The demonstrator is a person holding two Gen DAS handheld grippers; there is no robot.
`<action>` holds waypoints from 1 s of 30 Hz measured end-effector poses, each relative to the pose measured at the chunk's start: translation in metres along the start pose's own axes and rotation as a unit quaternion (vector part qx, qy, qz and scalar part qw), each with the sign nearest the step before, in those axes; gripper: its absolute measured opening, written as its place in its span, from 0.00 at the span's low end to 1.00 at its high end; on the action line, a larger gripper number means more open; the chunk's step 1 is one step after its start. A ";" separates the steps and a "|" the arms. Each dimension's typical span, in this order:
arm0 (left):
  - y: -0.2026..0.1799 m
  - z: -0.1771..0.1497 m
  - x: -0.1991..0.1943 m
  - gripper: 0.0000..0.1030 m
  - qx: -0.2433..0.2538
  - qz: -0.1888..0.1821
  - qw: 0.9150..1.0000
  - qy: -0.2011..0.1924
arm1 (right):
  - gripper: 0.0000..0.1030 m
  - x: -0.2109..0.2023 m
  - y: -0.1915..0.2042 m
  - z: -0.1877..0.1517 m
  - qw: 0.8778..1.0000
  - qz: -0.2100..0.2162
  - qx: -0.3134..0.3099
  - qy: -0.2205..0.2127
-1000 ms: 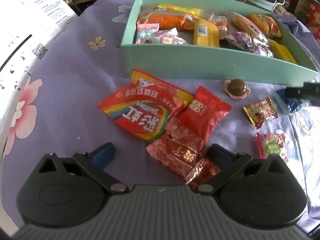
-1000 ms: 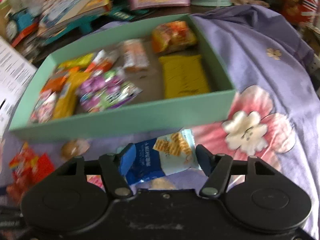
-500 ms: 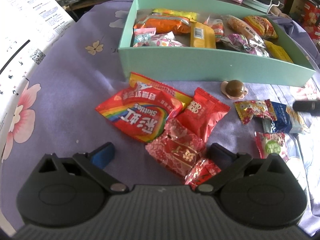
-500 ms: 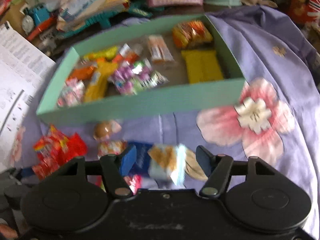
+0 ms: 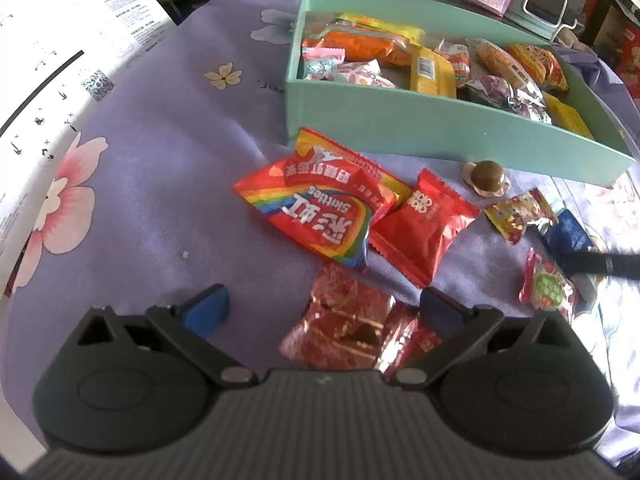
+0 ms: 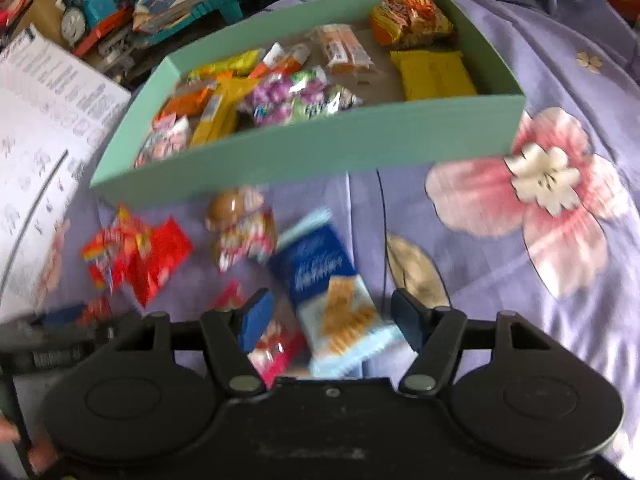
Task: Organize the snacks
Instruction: 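Grasp blue soda biscuit packet with right tool while left tool grasps red candy packet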
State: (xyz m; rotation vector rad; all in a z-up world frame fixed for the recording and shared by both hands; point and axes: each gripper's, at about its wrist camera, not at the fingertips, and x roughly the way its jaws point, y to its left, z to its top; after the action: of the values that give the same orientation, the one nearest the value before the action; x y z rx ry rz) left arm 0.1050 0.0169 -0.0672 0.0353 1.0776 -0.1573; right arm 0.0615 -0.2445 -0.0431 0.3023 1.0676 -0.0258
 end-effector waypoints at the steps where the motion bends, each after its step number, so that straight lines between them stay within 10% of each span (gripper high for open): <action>1: -0.001 0.000 0.000 1.00 -0.001 0.002 1.000 0.002 | 0.65 -0.001 0.005 -0.006 1.000 -0.009 -0.010 -0.001; 6: 0.000 -0.004 -0.008 0.95 -0.020 -0.013 1.000 0.008 | 0.50 -0.010 0.016 -0.017 0.999 -0.031 -0.033 -0.010; 14: -0.016 -0.004 -0.016 0.45 0.021 -0.062 0.998 -0.004 | 0.51 0.010 0.027 0.003 0.997 -0.056 -0.054 -0.030; 20: -0.017 -0.005 -0.017 0.53 0.015 -0.059 0.998 -0.002 | 0.39 0.004 0.028 -0.015 0.993 -0.081 -0.073 -0.048; 23: -0.019 -0.006 -0.015 0.73 0.015 -0.027 0.999 0.008 | 0.39 0.002 0.022 -0.018 0.993 -0.077 -0.071 -0.050; 30: -0.028 -0.011 -0.018 0.56 0.037 -0.017 0.999 0.014 | 0.42 0.000 0.023 -0.022 0.992 -0.082 -0.078 -0.055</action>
State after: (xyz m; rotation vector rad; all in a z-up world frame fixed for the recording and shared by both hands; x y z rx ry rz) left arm 0.0828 -0.0075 -0.0548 0.0859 1.1013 -0.2289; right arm 0.0469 -0.2168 -0.0476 0.0700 0.9762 -0.1048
